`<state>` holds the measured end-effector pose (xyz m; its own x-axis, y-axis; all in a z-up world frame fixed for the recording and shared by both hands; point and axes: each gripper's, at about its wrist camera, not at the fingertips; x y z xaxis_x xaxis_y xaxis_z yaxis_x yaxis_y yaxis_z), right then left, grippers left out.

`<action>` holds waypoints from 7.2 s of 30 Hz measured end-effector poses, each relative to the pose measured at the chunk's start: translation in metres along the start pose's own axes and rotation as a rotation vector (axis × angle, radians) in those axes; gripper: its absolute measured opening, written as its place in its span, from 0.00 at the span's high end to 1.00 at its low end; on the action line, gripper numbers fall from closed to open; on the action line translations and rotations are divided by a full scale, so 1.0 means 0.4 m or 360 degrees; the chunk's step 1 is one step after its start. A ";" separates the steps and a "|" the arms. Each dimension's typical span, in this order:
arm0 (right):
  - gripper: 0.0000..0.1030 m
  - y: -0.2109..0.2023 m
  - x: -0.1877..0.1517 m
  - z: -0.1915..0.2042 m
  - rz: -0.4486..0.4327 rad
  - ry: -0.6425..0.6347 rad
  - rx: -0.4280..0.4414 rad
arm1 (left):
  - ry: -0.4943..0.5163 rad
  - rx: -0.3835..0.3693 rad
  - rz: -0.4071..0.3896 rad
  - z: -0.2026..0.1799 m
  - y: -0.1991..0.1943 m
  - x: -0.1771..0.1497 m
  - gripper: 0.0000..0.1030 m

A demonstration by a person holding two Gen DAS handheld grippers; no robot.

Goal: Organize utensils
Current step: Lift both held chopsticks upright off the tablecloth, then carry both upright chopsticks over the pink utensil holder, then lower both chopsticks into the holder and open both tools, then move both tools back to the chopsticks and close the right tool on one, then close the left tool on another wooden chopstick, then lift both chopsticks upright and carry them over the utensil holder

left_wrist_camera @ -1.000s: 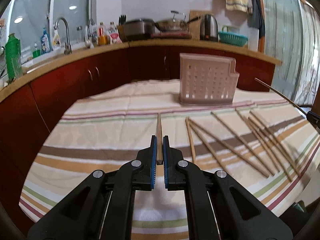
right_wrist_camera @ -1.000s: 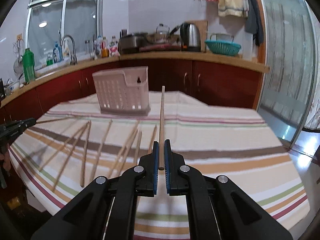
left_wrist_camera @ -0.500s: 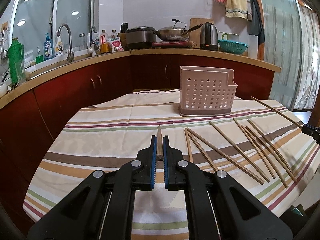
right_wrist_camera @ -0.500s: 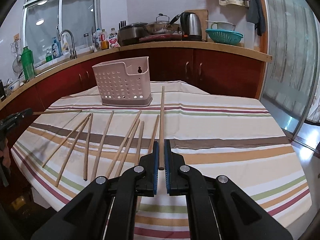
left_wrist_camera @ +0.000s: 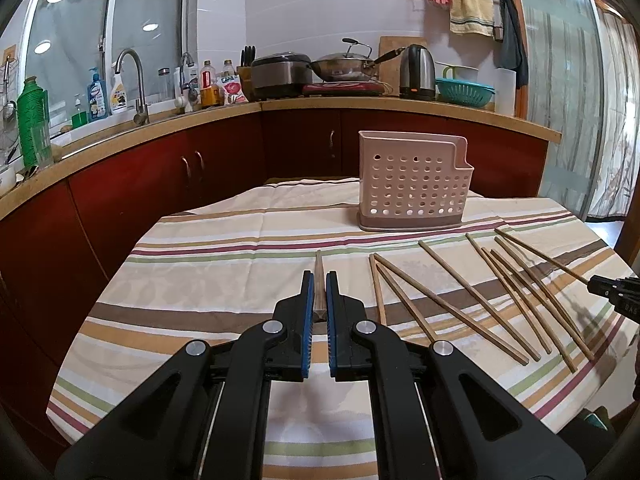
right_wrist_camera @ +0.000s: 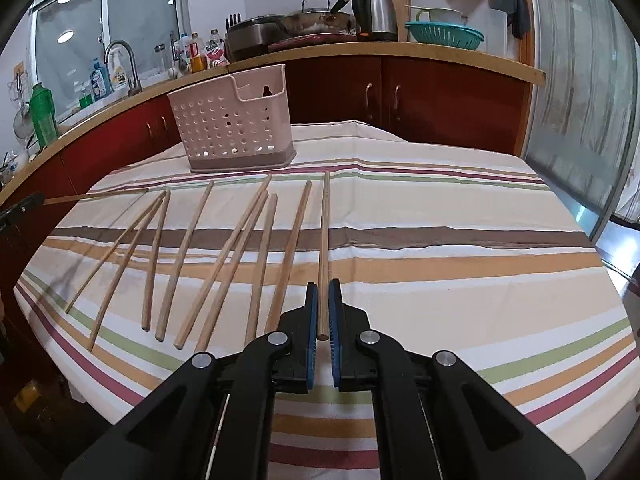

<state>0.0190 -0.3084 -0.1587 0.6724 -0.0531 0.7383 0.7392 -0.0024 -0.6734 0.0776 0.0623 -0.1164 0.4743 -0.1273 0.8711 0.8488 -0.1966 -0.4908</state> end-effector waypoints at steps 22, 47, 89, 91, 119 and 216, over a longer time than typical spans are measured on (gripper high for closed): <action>0.94 -0.098 0.074 -0.001 0.0007 -0.0037 0.0023 | 0.0010 0.0007 -0.0044 0.002 -0.020 0.022 0.94; 0.94 -0.105 0.280 0.025 -0.0553 0.0006 0.0007 | 0.0014 -0.0027 -0.0217 -0.001 0.024 0.161 0.94; 0.94 0.131 0.677 0.098 -0.0735 0.0142 0.0386 | 0.0073 -0.0368 -0.0381 -0.104 0.351 0.621 0.94; 0.94 0.173 0.657 0.099 -0.0667 0.0164 0.0400 | 0.0039 -0.0384 -0.0315 -0.097 0.393 0.595 0.94; 0.44 0.105 0.495 0.046 -0.0550 0.0114 0.0142 | -0.0060 -0.0249 -0.0202 -0.062 0.357 0.441 0.32; 0.93 -0.148 -0.044 0.011 -0.0357 0.0066 0.0034 | -0.0005 -0.0035 -0.0166 -0.082 -0.075 -0.045 0.95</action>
<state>-0.0364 -0.3031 -0.1315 0.4894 -0.0949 0.8669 0.8709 0.0024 -0.4914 0.0358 0.0386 -0.1177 0.3847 -0.1018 0.9174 0.8881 -0.2300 -0.3979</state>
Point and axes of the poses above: each gripper's, at about its wrist camera, not at the fingertips, and y roughly the way its jaws point, z to its left, x to its top, and after that the axes turned 5 degrees about -x, right-handed
